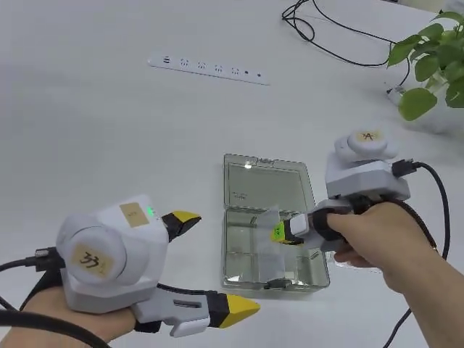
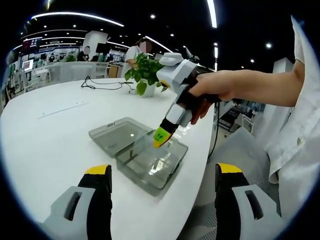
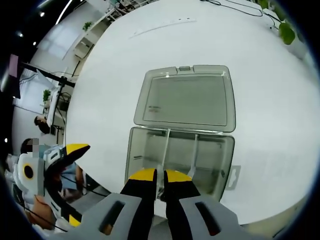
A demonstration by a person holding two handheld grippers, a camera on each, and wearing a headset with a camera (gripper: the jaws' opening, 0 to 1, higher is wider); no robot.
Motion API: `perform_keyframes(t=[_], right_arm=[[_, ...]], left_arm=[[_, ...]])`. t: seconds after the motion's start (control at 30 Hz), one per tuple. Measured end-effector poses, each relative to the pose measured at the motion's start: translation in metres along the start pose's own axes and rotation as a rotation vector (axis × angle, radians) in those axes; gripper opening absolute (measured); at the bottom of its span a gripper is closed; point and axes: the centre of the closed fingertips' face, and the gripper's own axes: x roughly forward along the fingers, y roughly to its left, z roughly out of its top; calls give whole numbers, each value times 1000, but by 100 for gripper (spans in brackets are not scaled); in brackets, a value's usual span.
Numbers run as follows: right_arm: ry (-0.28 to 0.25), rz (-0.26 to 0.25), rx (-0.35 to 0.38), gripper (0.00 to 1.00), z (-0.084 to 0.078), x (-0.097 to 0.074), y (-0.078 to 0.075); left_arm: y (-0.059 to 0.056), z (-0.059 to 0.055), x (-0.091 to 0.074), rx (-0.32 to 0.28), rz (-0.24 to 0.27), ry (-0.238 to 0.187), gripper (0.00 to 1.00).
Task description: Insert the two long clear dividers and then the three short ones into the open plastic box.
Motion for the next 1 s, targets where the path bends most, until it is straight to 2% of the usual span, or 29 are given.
perform_keyframes(t=[0.63,0.77,1.0], right_arm=[[-15,-9,-39,7,2,3,2],[-15,-27,-79,7,2,5,5],[-3,-31,-104,7,0,9,7]], left_arm=[[0,-3,0,-5,1,13,86],[0,-3,0,-8,3,10,86],[0,-3,0,-10,4,11,86]])
